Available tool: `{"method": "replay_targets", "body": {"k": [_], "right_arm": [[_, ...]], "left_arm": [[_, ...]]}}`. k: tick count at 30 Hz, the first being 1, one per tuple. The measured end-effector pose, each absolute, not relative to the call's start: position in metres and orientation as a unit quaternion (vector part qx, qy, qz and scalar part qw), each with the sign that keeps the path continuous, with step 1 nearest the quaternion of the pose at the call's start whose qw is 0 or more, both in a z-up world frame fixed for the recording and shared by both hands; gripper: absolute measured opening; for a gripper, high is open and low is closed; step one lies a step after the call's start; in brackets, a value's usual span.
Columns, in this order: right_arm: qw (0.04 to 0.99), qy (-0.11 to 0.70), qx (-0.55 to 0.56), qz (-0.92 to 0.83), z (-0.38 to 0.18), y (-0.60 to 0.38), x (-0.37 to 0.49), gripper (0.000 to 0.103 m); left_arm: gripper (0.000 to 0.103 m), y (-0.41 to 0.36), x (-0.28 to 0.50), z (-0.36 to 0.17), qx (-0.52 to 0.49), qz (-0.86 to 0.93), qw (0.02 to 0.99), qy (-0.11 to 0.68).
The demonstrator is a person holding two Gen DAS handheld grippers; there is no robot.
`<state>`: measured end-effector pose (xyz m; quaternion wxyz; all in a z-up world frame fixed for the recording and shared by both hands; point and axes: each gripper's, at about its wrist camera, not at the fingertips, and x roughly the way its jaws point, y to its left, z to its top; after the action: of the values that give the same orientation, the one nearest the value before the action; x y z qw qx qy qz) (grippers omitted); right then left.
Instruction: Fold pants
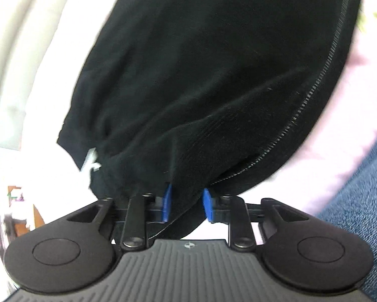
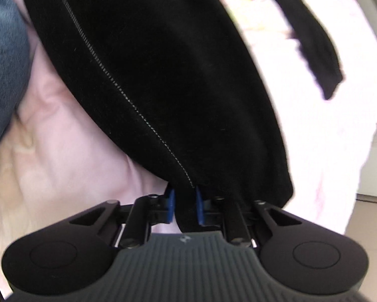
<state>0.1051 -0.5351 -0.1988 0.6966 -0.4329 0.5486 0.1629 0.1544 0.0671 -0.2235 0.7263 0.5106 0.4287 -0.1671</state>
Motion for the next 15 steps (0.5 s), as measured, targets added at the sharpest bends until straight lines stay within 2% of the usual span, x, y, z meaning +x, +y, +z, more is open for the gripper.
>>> {"method": "replay_targets", "body": {"k": [1,3,11,15], "right_arm": [[0.706,0.541,-0.43,0.154,-0.194,-0.537,0.102,0.009],[0.722,0.525,-0.43,0.132,-0.183,-0.538,0.094,0.007],[0.787,0.457,-0.414,0.025,-0.141,-0.528,0.104,0.005],[0.815,0.445,-0.372,-0.008,-0.116,-0.527,0.133,0.005]], "left_arm": [[0.013,0.069,0.151,-0.22,0.501,-0.156,0.741,0.418],[0.004,0.072,0.147,-0.214,0.488,-0.132,0.766,0.398],[0.0,0.084,0.148,-0.149,0.4,-0.032,0.86,0.314],[0.0,0.092,0.17,-0.117,0.374,-0.054,0.865,0.332]]}}
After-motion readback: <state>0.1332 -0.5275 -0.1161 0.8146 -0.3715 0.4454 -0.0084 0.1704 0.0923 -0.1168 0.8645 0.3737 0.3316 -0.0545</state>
